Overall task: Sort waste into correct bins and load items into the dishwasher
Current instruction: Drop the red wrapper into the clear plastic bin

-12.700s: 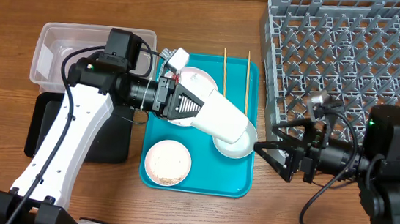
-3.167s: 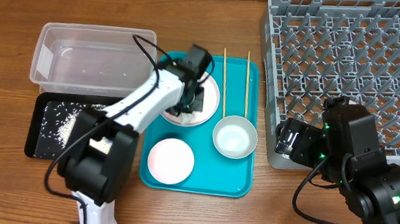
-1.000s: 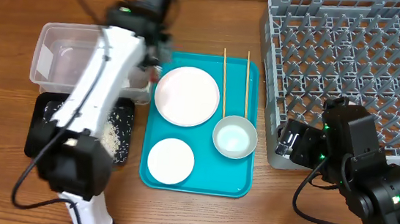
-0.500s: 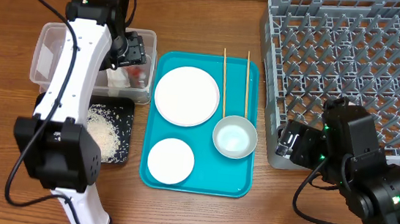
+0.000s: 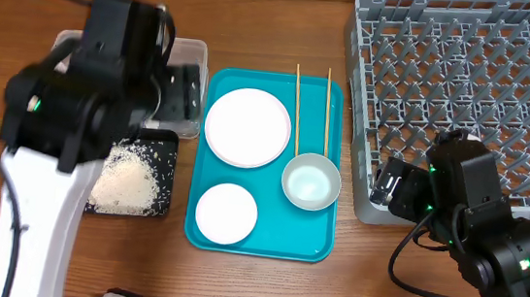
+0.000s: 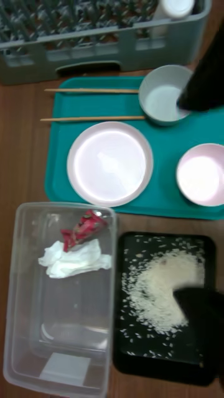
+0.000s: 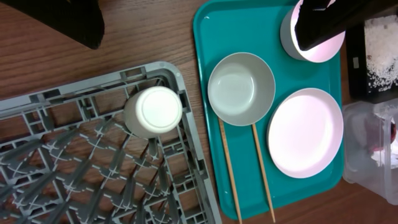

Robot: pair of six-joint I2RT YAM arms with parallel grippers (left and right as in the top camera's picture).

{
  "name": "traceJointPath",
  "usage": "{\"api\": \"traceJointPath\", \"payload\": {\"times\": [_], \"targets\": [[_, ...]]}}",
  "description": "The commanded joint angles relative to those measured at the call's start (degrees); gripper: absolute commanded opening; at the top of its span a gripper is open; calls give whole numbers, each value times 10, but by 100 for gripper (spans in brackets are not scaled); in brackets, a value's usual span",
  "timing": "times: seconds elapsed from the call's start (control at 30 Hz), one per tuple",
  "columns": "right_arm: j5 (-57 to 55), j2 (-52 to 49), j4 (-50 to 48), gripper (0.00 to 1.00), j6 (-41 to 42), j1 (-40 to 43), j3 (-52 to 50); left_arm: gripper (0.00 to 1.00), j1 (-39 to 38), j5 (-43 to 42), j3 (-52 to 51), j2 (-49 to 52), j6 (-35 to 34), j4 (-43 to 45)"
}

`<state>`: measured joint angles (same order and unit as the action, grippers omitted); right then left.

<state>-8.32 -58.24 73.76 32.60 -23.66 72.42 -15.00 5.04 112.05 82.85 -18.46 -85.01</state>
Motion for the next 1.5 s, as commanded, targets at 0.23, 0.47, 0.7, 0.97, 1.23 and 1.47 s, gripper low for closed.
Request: {"api": "traceJointPath", "payload": {"times": [0.23, 0.47, 0.7, 0.97, 1.23, 1.47], "targets": [[-11, 2, -1, 100, 2, 2, 7, 100, -21, -61, 2, -19, 7, -96], [-11, 2, -1, 100, 2, 2, 7, 100, -23, -62, 2, -10, 7, -94], [-11, 2, -1, 100, 2, 2, 7, 100, -23, -57, 2, -27, 8, -98], [-11, 2, -1, 100, 2, 2, 7, 100, -19, -20, -71, -135, 59, 71], [-11, 2, -1, 100, 2, 2, 7, 100, 42, -40, -344, -325, 86, 319], [-11, 2, -1, 100, 2, 2, 7, 100, 97, -103, -586, -492, 145, 500]]}}
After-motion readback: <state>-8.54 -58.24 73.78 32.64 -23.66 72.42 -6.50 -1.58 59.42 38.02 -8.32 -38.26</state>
